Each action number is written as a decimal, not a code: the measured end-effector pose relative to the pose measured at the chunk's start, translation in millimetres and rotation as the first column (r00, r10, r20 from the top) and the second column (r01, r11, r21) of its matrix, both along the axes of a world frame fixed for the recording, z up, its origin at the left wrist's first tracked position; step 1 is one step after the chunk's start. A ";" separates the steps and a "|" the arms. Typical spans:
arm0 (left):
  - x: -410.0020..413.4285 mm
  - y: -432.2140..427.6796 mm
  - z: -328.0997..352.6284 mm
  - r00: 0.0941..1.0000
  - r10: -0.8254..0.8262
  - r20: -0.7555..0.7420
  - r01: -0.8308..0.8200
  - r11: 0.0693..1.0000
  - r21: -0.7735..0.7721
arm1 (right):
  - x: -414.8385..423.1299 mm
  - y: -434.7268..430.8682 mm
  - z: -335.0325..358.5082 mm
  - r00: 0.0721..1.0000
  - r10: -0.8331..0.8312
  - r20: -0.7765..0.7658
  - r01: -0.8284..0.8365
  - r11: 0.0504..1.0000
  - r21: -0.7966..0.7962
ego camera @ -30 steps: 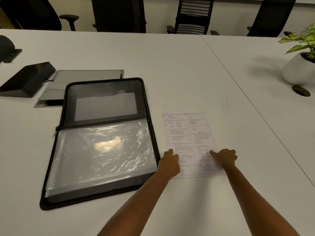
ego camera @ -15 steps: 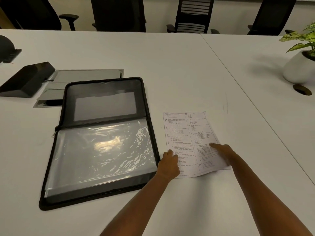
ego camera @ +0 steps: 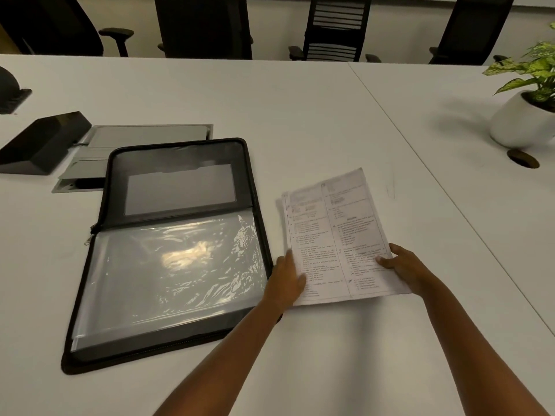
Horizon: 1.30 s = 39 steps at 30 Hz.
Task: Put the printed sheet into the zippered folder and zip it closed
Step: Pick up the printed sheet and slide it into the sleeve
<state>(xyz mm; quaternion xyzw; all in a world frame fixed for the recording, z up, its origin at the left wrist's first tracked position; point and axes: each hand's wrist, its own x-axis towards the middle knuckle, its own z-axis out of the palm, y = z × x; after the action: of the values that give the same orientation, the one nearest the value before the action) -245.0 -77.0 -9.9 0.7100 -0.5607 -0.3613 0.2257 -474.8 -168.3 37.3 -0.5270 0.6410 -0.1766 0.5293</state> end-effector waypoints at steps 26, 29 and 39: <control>17.8 -27.6 66.7 0.787 0.232 -0.571 -0.373 0.917 -0.141 | 28.6 27.2 12.5 0.929 -0.087 0.360 0.195 0.941 -0.276; 22.8 -29.2 62.0 0.816 0.222 -0.533 -0.338 0.932 -0.129 | 28.2 26.6 13.1 0.932 -0.076 0.354 0.180 0.945 -0.272; 55.3 -28.6 29.4 0.886 0.453 0.101 -0.444 0.890 -0.103 | 25.4 19.8 13.6 0.930 -0.129 0.344 0.199 0.964 -0.177</control>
<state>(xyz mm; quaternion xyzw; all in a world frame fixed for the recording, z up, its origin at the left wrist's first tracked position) -189.6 -105.6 19.5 0.8319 -0.4077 -0.2332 0.2957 -449.4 -148.5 50.9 -0.4869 0.5633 -0.3722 0.5541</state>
